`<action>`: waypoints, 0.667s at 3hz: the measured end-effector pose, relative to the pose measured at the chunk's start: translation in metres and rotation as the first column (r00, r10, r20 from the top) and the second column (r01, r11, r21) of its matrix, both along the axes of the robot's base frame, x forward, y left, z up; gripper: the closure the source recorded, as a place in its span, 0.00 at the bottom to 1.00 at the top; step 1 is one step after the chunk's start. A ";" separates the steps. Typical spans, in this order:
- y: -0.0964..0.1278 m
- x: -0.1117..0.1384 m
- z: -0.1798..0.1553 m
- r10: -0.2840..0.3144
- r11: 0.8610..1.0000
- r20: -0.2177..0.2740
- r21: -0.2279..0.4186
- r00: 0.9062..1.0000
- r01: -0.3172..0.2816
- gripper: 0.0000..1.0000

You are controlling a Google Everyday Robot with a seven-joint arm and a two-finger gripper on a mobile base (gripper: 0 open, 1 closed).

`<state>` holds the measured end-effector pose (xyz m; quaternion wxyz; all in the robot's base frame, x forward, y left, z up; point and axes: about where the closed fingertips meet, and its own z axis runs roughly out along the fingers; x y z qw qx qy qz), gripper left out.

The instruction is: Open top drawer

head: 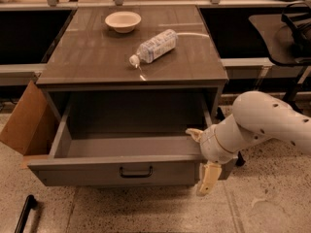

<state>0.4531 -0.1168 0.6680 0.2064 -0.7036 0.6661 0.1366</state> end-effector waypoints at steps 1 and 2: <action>0.000 0.000 0.000 0.001 1.000 -0.001 -0.001 1.000 -0.001 0.00; -0.009 -0.001 0.021 0.019 1.000 0.000 -0.023 1.000 -0.019 0.00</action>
Offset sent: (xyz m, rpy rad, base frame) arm -0.0009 -0.0272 0.0618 -0.0650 -0.0040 0.0496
